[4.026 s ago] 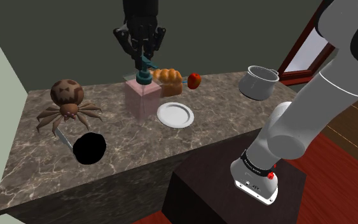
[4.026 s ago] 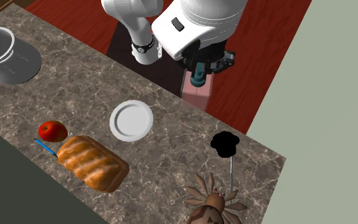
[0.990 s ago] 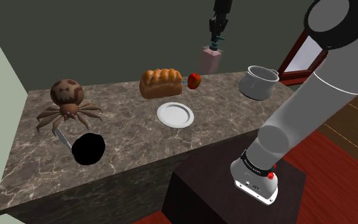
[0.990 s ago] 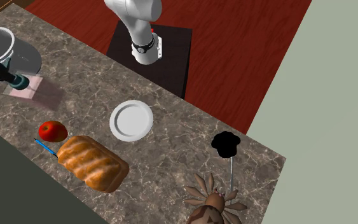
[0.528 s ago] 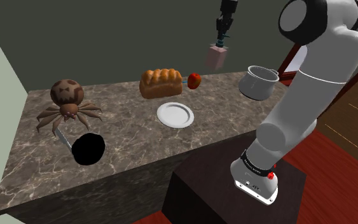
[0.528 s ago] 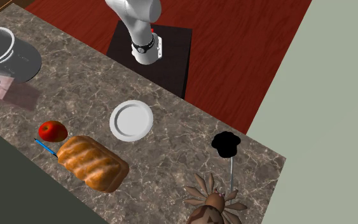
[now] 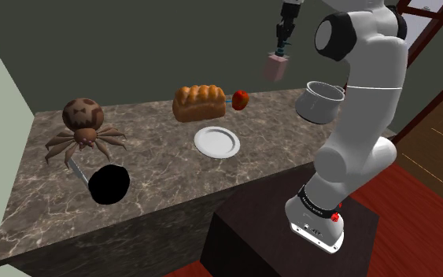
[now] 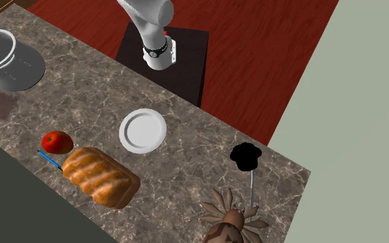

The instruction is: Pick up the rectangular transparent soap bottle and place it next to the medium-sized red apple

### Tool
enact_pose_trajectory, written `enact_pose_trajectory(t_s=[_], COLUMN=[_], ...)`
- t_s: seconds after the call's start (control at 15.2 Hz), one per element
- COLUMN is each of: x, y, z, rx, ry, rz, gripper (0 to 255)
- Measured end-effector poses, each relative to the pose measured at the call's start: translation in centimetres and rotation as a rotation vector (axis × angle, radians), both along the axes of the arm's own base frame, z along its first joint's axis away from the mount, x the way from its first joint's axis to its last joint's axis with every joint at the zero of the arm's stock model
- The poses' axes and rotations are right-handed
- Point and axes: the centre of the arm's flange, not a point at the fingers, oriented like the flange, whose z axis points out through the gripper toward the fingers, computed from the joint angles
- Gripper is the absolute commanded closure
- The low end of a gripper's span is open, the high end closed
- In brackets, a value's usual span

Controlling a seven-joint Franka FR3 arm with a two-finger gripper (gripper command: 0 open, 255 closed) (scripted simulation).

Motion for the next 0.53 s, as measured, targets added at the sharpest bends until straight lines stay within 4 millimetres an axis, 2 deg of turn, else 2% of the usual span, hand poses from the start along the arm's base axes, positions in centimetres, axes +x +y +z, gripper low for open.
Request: enact_pose_trajectory(t_s=[0.13,0.53], x=[0.2,0.3], y=[-2.1,-2.8], z=[-0.4,-3.4], rx=[0.0,0.0], ry=[0.001,0.0], rz=[0.0,0.002], gripper=[255,255])
